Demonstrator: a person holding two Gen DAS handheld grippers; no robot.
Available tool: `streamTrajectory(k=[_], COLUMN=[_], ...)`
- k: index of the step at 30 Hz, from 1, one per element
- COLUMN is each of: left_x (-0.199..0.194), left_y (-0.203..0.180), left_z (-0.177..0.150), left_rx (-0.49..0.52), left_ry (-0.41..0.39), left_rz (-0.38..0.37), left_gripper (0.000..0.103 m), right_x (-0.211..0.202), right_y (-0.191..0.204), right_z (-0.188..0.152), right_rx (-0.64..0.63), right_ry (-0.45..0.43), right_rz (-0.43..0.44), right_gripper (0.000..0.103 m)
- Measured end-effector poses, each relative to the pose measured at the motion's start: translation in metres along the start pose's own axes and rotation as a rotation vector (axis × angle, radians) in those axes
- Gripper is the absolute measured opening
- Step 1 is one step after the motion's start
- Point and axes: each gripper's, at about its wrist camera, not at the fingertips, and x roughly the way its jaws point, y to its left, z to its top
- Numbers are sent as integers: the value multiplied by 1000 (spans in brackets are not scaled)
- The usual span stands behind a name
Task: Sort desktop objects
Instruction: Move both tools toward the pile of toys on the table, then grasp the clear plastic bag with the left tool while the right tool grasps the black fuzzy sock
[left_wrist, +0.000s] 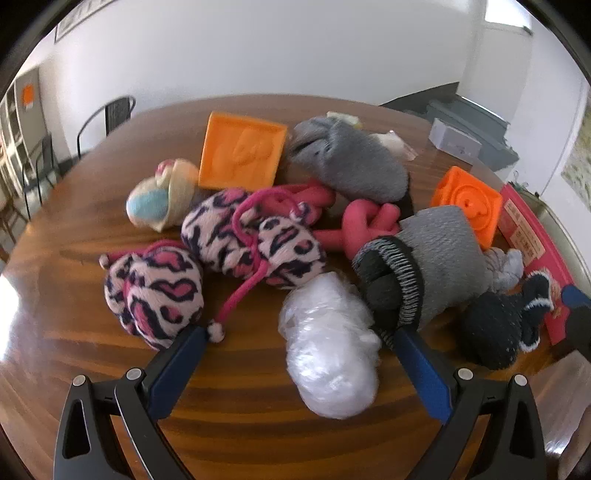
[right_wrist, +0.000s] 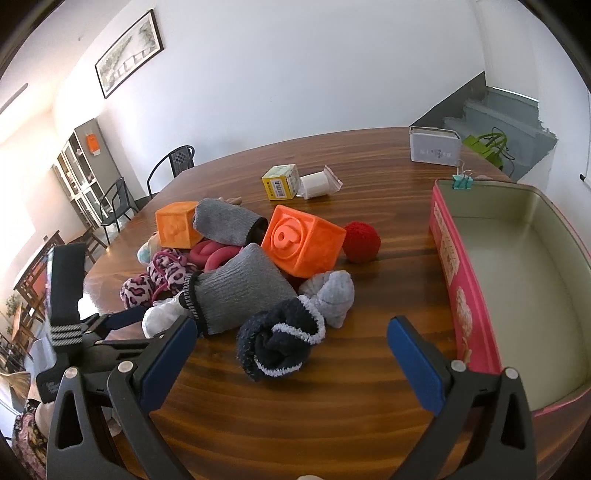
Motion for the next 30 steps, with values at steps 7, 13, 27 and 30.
streamTrajectory(k=[7, 13, 27, 30], left_x=[4, 0, -4, -6], left_y=[-7, -8, -24, -27], left_z=[-5, -12, -5, -5], left_rx=[49, 19, 77, 90], left_ry=[28, 24, -15, -24], left_rz=[87, 109, 47, 20], left_gripper=[103, 103, 45, 42], right_x=[-3, -4, 0, 1], right_y=[1, -6, 0, 0], right_z=[0, 1, -3, -3], right_rx=[0, 39, 0, -1], right_ry=[-13, -19, -3, -3], right_rz=[-9, -13, -21, -17], right_gripper=[103, 103, 103, 102])
